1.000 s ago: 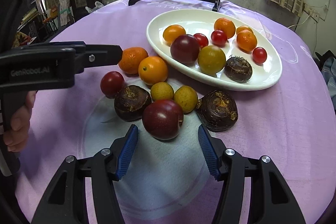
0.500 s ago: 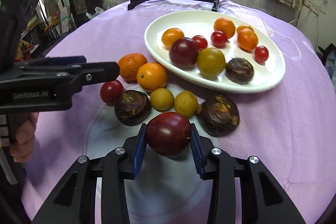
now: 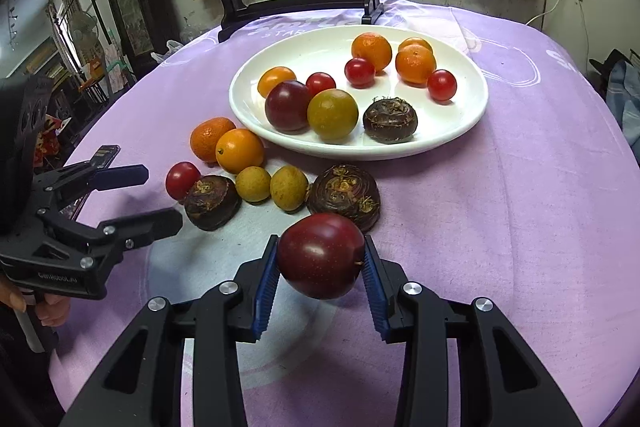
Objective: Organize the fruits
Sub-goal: 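Grasp a red tomato with the left tool while the right tool holds the plum, then carry the plum and red tomato onto the plate and open both tools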
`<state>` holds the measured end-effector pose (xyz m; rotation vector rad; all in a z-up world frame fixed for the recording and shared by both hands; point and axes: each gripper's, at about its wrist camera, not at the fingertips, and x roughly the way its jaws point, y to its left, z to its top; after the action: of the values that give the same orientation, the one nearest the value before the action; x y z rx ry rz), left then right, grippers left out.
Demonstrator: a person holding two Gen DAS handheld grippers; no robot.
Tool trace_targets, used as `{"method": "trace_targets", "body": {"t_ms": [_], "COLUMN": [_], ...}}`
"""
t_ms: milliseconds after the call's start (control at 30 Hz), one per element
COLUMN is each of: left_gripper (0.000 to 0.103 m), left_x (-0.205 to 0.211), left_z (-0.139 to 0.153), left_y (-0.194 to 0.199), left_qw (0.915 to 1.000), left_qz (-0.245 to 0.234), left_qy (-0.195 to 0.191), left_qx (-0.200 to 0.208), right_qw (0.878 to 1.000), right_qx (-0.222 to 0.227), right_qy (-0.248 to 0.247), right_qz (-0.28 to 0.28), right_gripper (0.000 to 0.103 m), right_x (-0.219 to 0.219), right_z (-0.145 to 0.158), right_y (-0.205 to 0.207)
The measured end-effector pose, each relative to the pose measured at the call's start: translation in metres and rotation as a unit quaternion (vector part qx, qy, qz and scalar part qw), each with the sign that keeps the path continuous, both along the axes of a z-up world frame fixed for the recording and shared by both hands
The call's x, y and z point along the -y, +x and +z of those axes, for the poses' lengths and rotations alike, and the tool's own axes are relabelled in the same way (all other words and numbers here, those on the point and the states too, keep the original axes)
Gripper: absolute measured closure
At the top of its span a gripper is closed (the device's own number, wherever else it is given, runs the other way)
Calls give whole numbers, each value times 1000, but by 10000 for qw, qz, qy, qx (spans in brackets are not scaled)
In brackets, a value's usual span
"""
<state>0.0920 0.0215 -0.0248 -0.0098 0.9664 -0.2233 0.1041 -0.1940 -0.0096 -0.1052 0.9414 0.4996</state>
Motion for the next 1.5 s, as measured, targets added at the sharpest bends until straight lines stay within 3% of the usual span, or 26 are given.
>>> {"method": "trace_targets", "body": {"t_ms": [100, 167, 200, 400, 700, 933, 1267, 1400, 1433, 1500], "left_gripper": [18, 33, 35, 35, 36, 40, 49, 64, 75, 75], "left_x": [1, 0, -1, 3, 13, -3, -2, 7, 9, 13], "left_z": [-7, -11, -13, -16, -15, -7, -14, -13, -13, -13], "left_y": [1, 3, 5, 10, 12, 5, 21, 26, 25, 23], "left_qw": [9998, 9996, 9995, 9989, 9983, 9993, 9980, 9978, 9982, 9974], "left_qz": [-19, -18, -7, -32, -372, -290, 17, -22, -97, -91], "left_qy": [187, 249, 279, 468, 450, 232, 632, 658, 593, 711], "left_qx": [-54, -101, -145, -10, 52, -19, -3, 45, 43, 90], "right_qw": [10000, 9999, 9999, 9998, 9996, 9995, 9994, 9994, 9995, 9995], "right_qx": [52, 89, 102, 170, 213, 218, 239, 220, 211, 205], "right_qy": [19, 56, 57, 98, 148, 219, 226, 223, 217, 224], "right_qz": [35, 31, 23, 49, 93, 36, 106, 116, 111, 97], "right_gripper": [63, 63, 63, 63, 63, 63, 63, 63, 63, 63], "right_x": [0, 1, 1, 1, 1, 6, 4, 3, 3, 4], "right_z": [3, 5, 5, 9, 12, 14, 15, 14, 14, 14], "right_y": [-3, -4, -4, -8, -12, -12, -15, -15, -15, -14]}}
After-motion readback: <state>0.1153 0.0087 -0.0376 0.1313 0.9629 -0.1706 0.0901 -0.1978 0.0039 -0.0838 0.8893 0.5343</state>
